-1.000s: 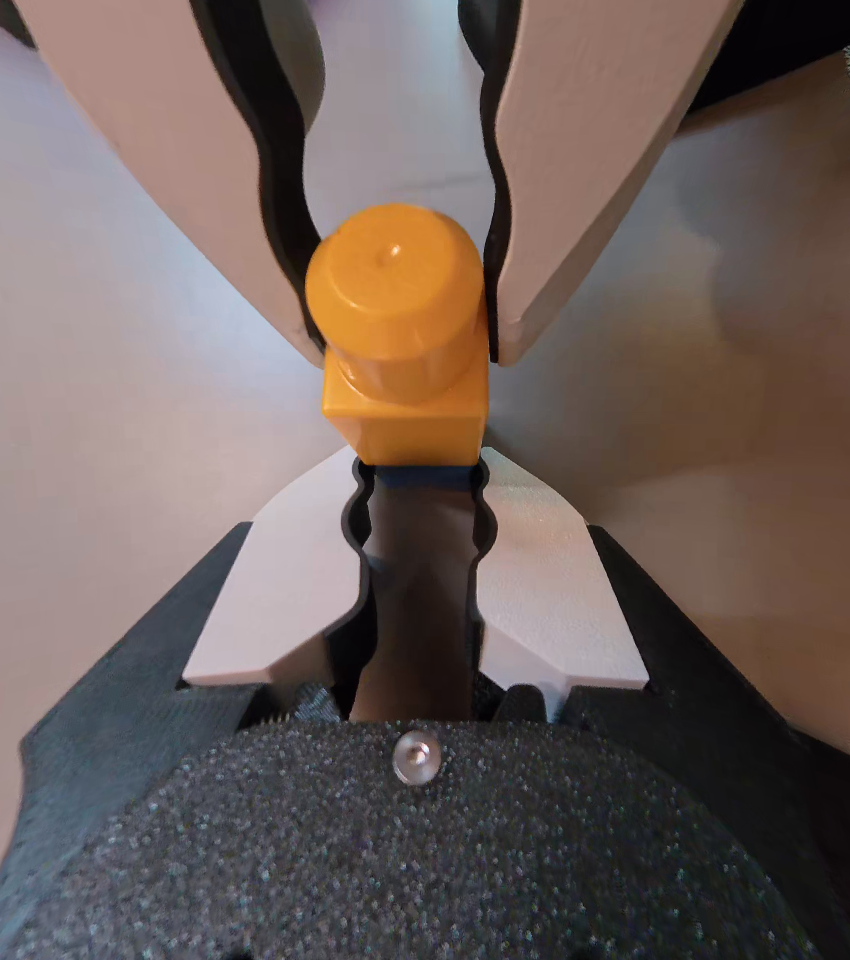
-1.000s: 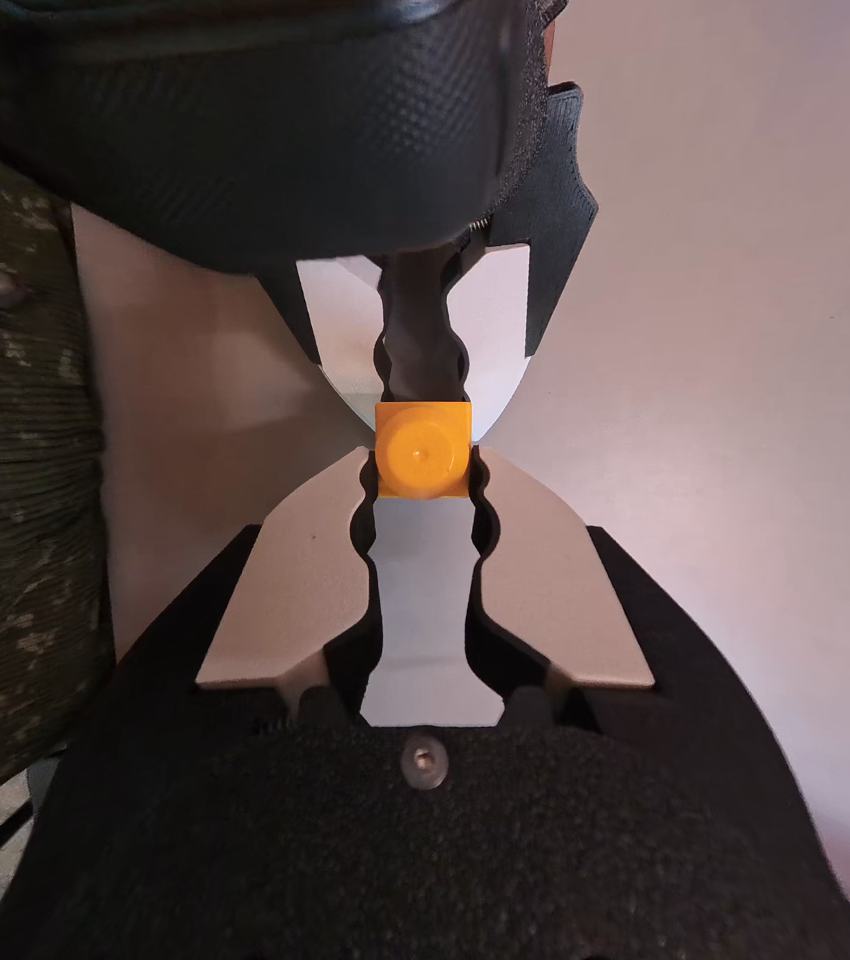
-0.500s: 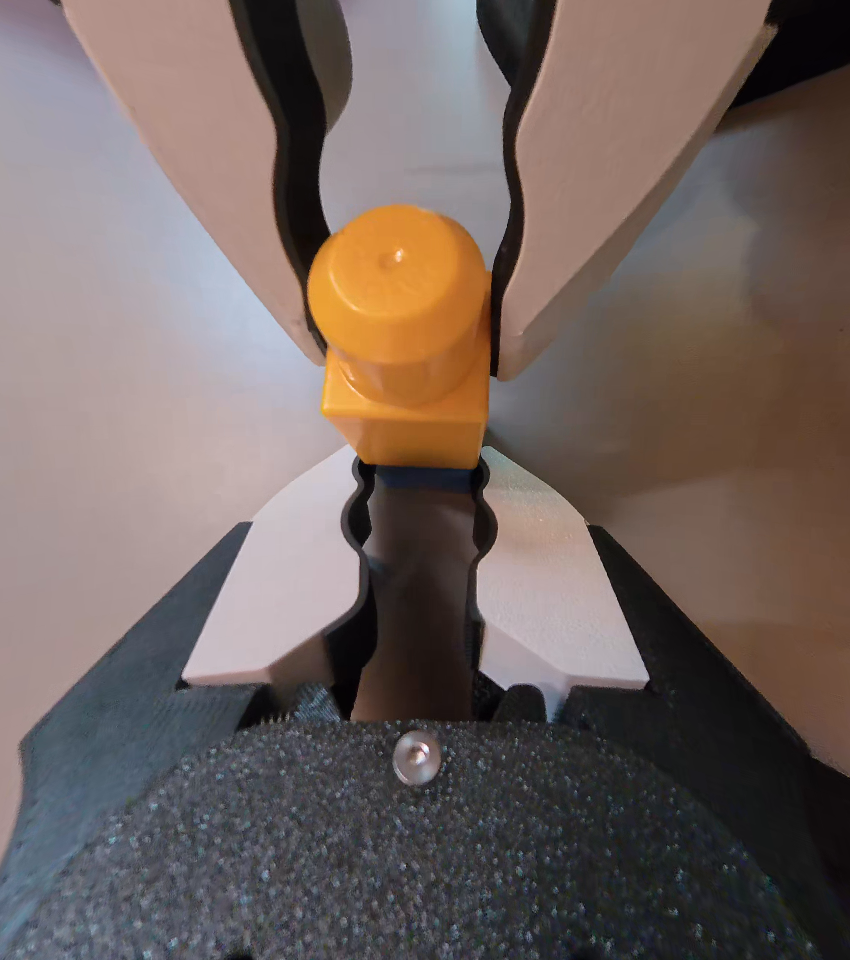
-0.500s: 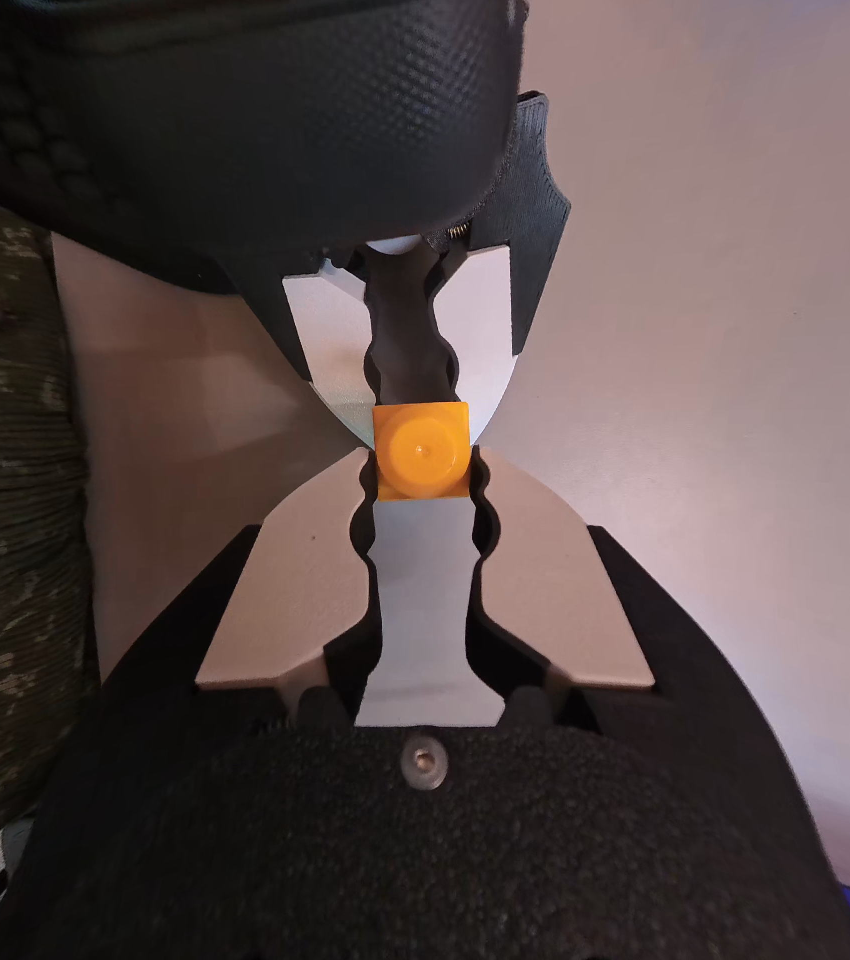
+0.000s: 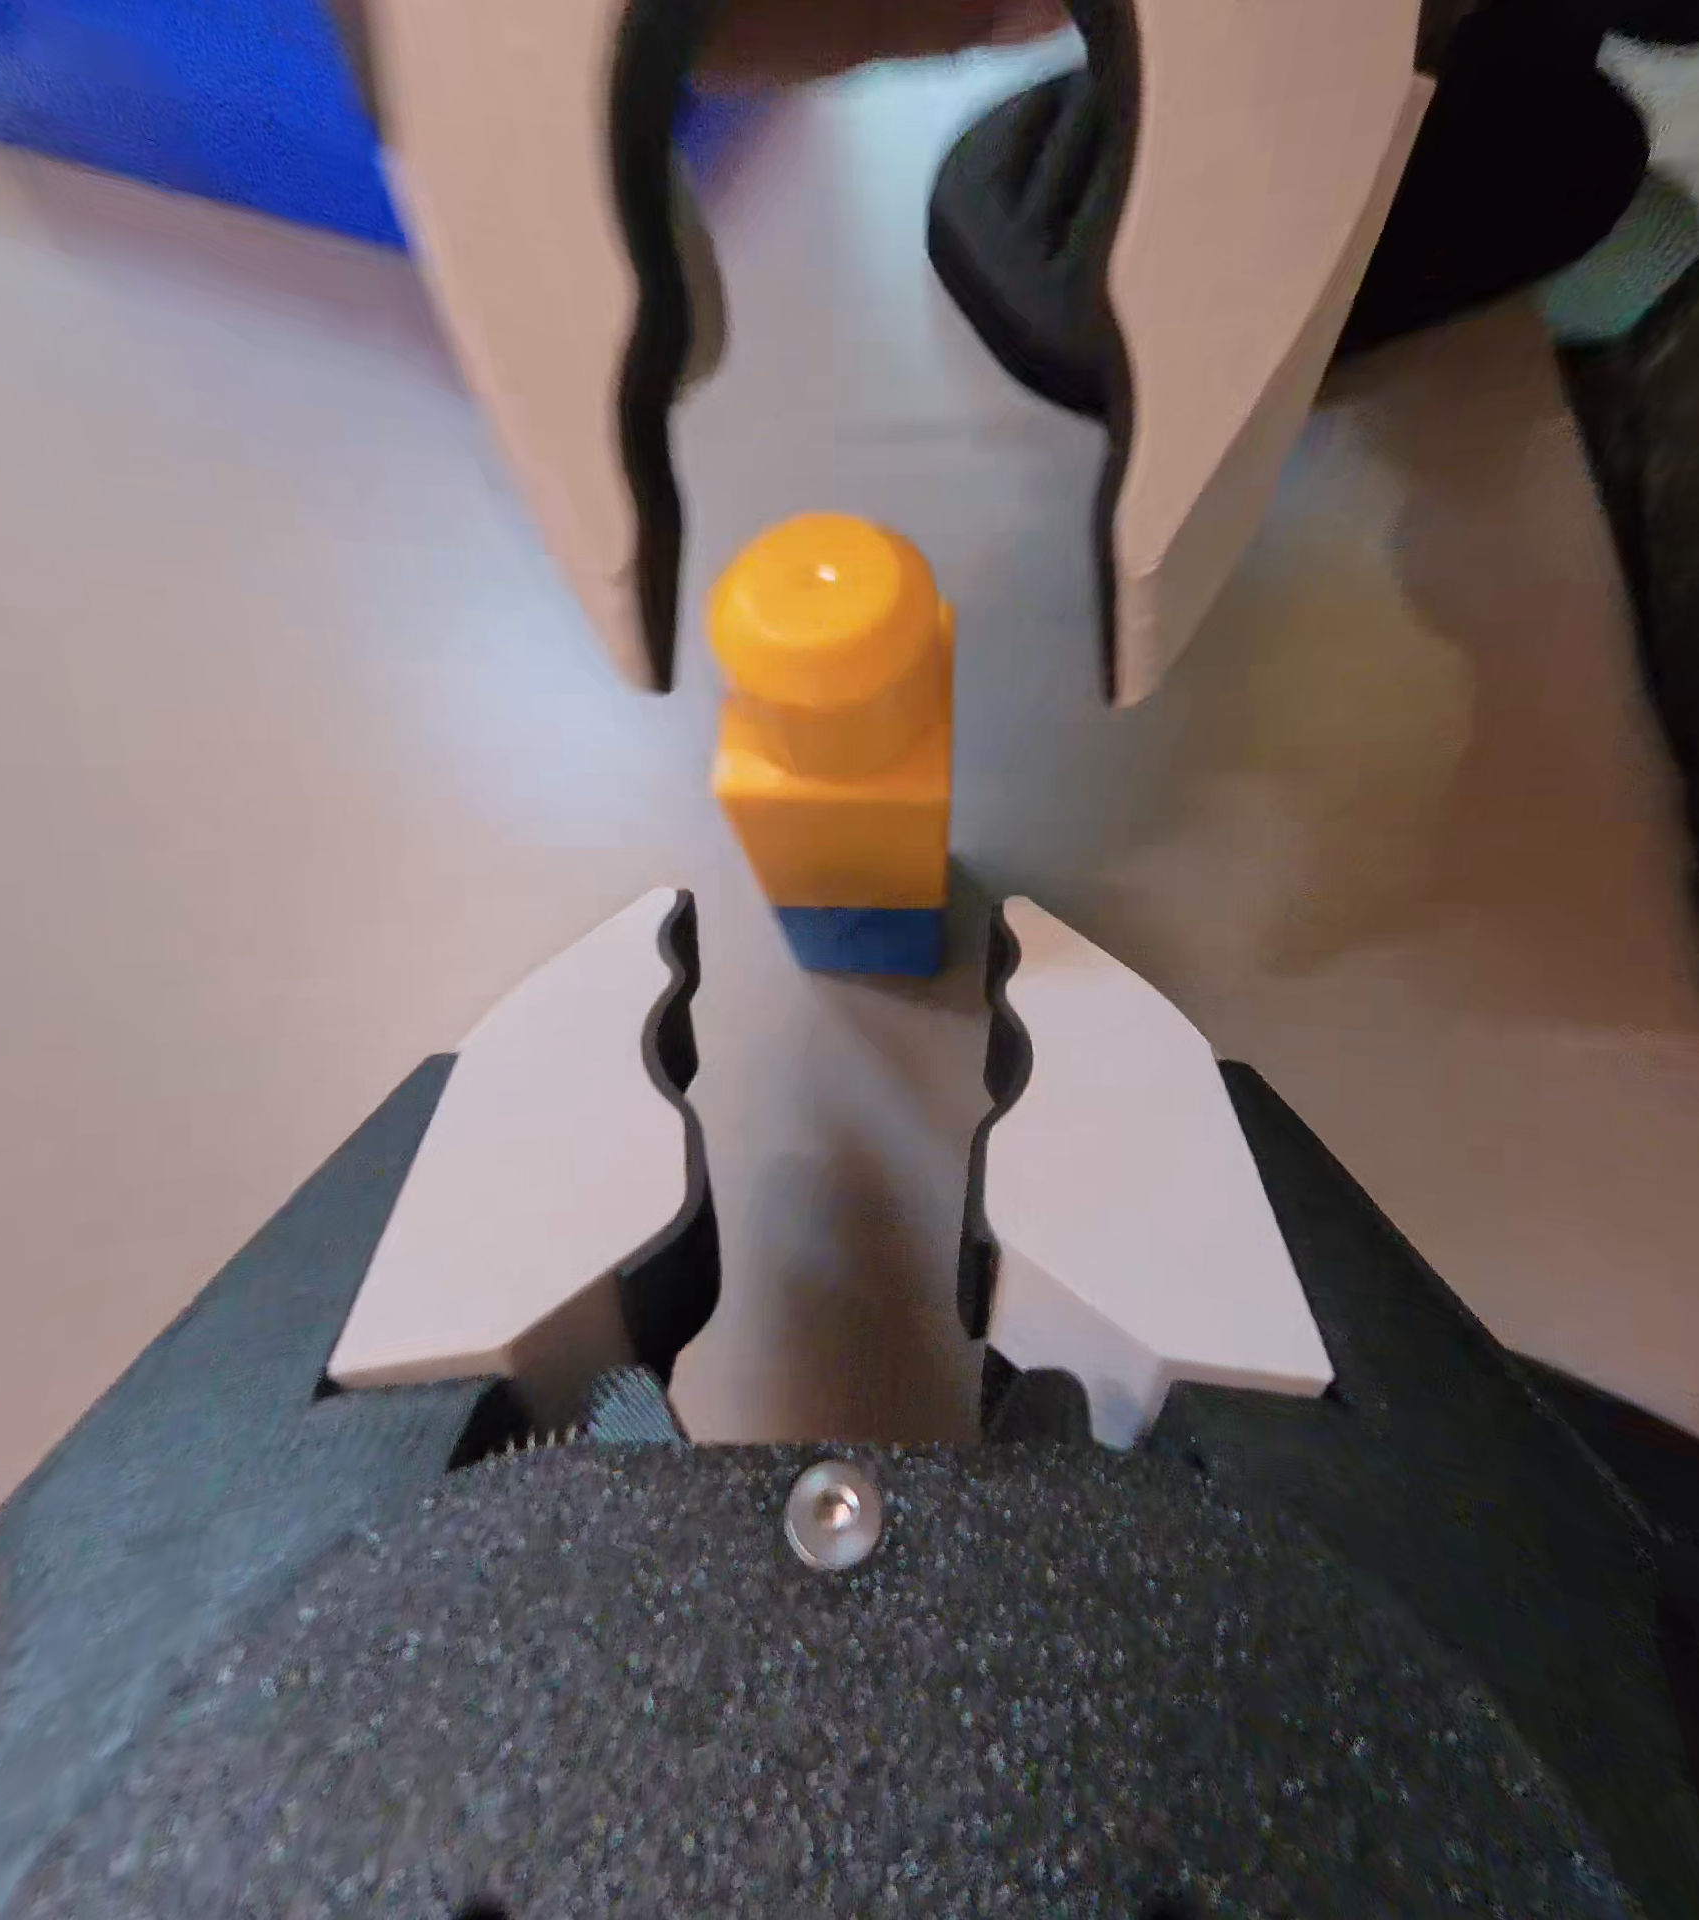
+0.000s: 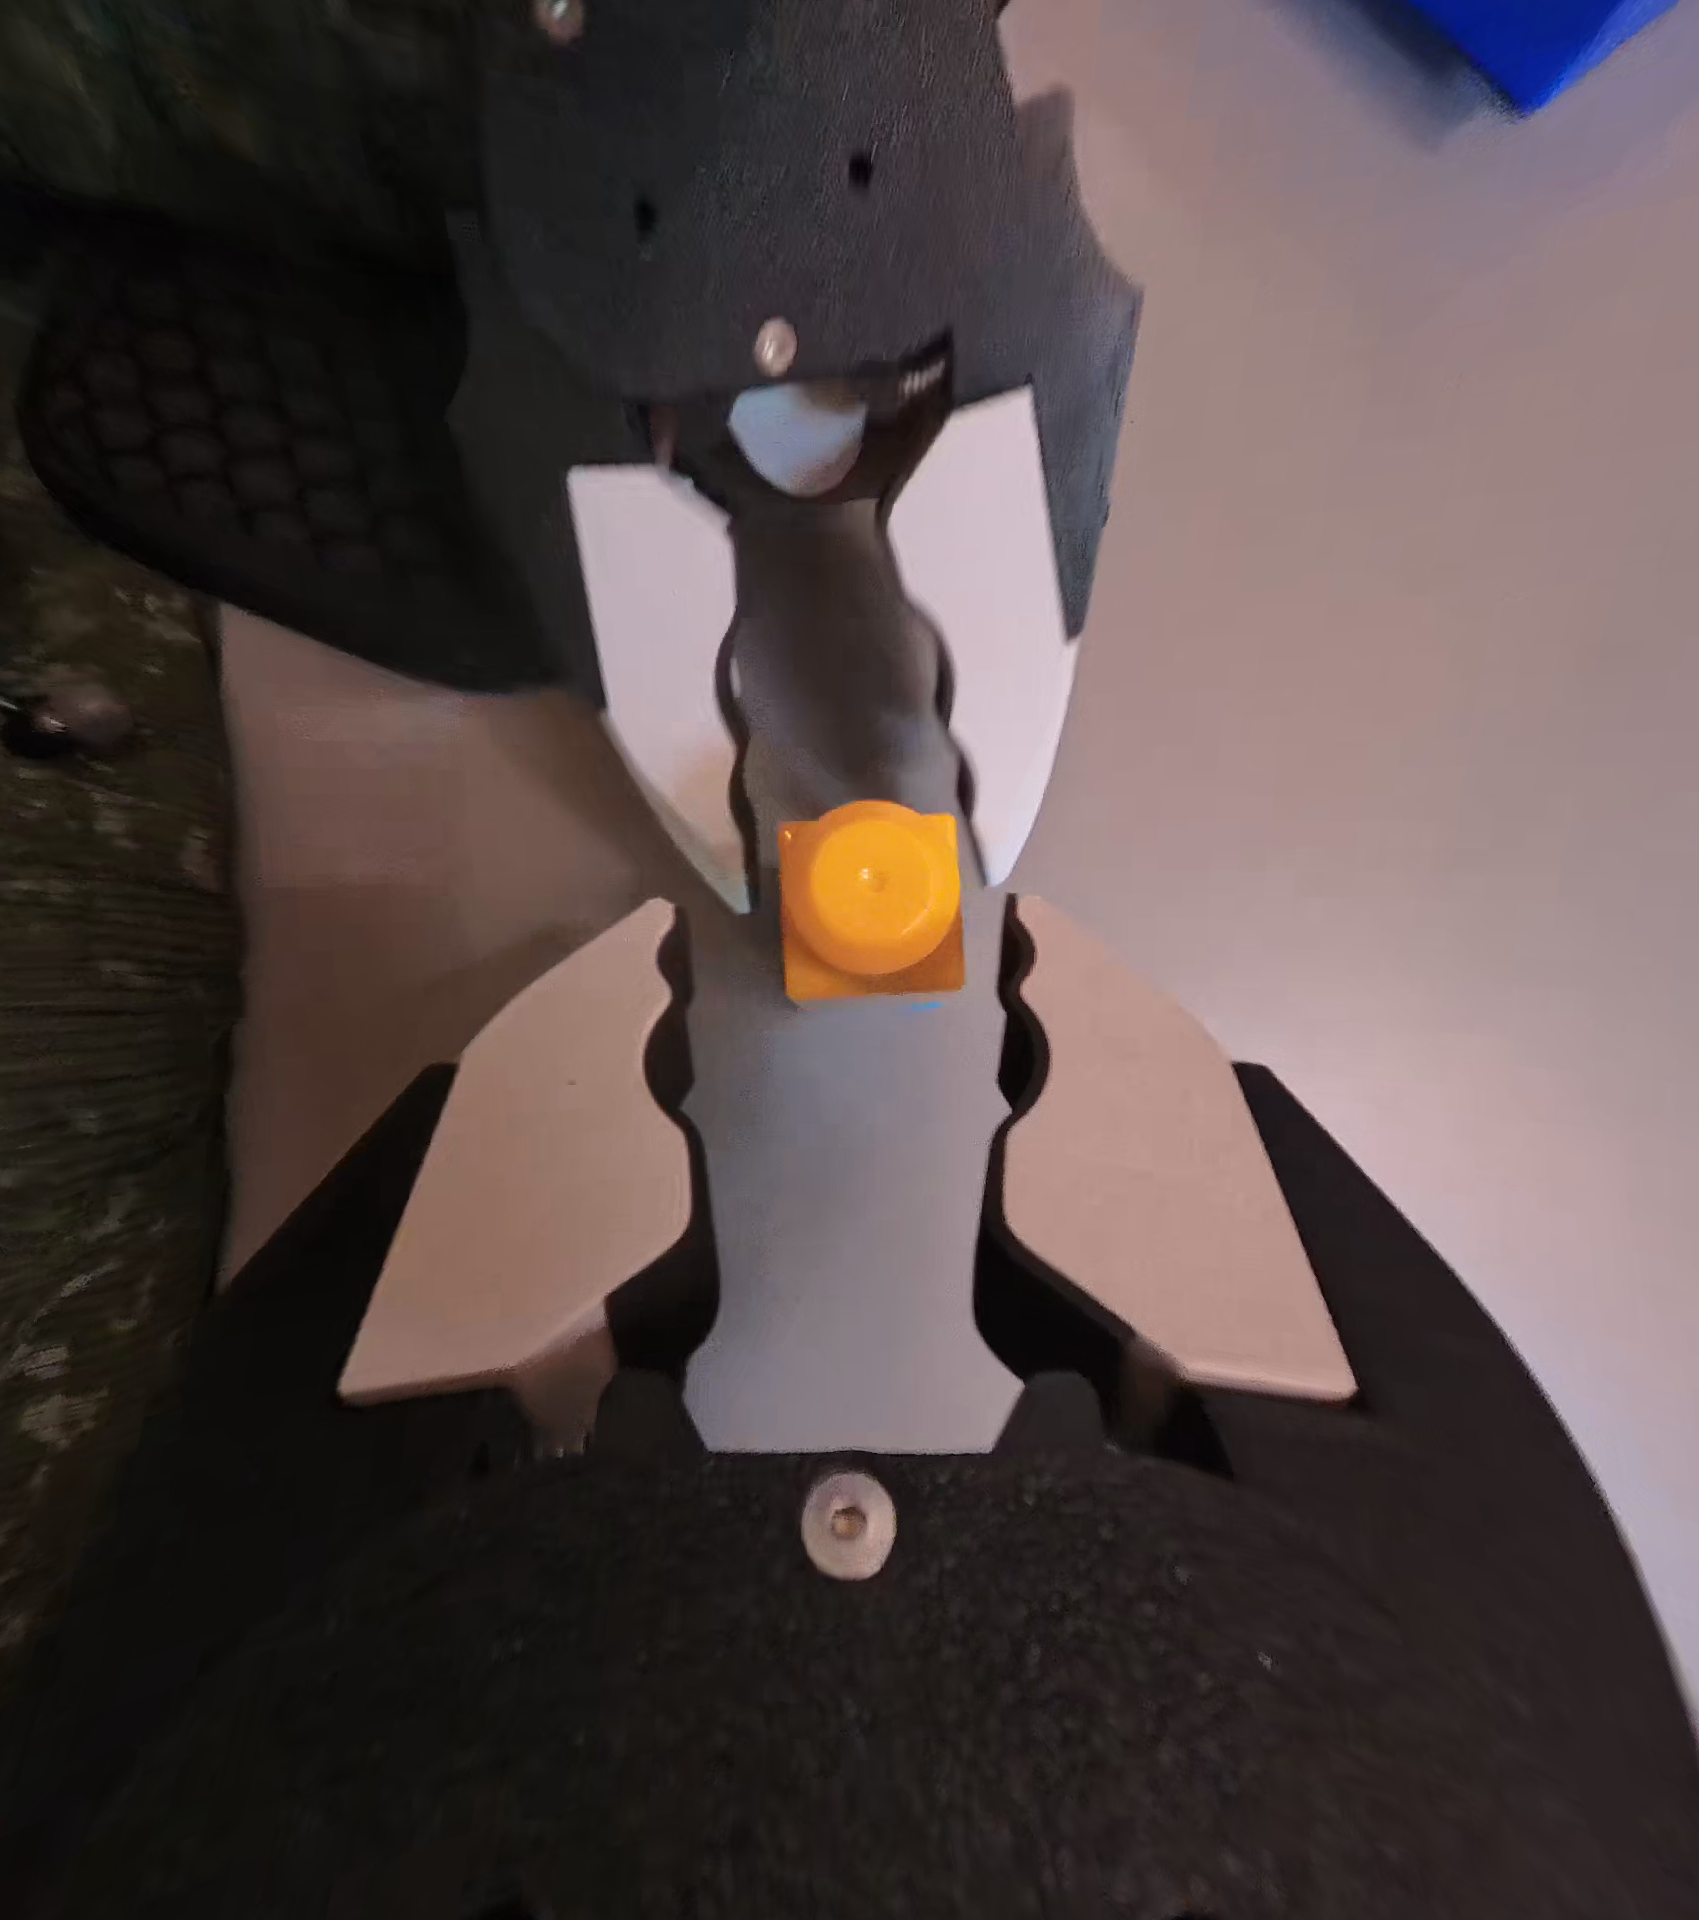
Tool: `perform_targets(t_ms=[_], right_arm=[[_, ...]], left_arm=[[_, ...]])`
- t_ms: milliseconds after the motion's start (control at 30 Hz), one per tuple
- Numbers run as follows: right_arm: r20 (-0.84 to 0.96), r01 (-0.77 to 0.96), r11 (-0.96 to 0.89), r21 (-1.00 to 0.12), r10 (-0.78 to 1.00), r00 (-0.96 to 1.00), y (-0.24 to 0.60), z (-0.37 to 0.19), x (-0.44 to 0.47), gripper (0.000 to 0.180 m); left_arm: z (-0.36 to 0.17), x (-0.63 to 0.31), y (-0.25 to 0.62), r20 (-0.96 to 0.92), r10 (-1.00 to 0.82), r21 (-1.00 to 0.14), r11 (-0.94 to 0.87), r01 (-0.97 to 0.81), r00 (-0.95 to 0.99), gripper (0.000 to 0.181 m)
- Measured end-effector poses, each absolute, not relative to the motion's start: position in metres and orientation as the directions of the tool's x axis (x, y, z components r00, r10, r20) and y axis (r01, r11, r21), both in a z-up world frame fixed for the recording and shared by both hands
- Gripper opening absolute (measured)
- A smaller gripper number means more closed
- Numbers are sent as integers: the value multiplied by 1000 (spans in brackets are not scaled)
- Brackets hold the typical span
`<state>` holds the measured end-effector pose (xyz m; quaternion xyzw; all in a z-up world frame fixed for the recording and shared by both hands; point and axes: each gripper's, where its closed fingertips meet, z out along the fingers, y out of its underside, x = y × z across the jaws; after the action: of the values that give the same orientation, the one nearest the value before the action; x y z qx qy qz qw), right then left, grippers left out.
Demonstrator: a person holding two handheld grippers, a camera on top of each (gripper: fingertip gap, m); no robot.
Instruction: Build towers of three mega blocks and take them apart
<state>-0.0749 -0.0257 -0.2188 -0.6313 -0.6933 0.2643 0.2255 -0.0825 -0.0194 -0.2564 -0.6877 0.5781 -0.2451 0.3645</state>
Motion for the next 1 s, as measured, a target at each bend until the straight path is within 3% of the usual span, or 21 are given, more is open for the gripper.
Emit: perform_targets(t_ms=[67, 167, 267, 333, 500, 667, 933, 1000], right_arm=[[-41, 679, 39, -733, 994, -101, -27, -203, -73, 67], [-46, 567, -3, -824, 997, -62, -20, -185, -65, 71], [-58, 446, -49, -894, 998, -7, -5, -173, -58, 70], [-78, 356, -77, -931, 997, 9, 2, -166, -56, 68], [-112, 264, -114, -958, 993, 23, 11, -162, -50, 63], [-125, 255, -125, -959, 992, 19, 16, -170, -46, 60], [-164, 254, -160, -954, 987, 7, 23, -180, -43, 59], [-177, 254, -173, -952, 984, 5, 26, -183, -42, 58]], left_arm=[[-221, -104, -6, -106, -955, -853, -55, -519, 276, 51], [-158, -168, 44, -130, -837, -942, -62, -329, 532, 42], [-113, -274, 114, -163, -535, -976, -37, -215, 829, 41], [-118, -350, 157, -170, -322, -963, -146, -226, 931, 51], [-190, -442, 220, -241, -280, -729, -580, -364, 929, 72], [-243, -487, 248, -356, -391, -411, -750, -518, 849, 77], [-278, -496, 289, -304, -494, -293, -765, -573, 815, 85], [-280, -496, 290, -286, -511, -272, -768, -580, 811, 68]])
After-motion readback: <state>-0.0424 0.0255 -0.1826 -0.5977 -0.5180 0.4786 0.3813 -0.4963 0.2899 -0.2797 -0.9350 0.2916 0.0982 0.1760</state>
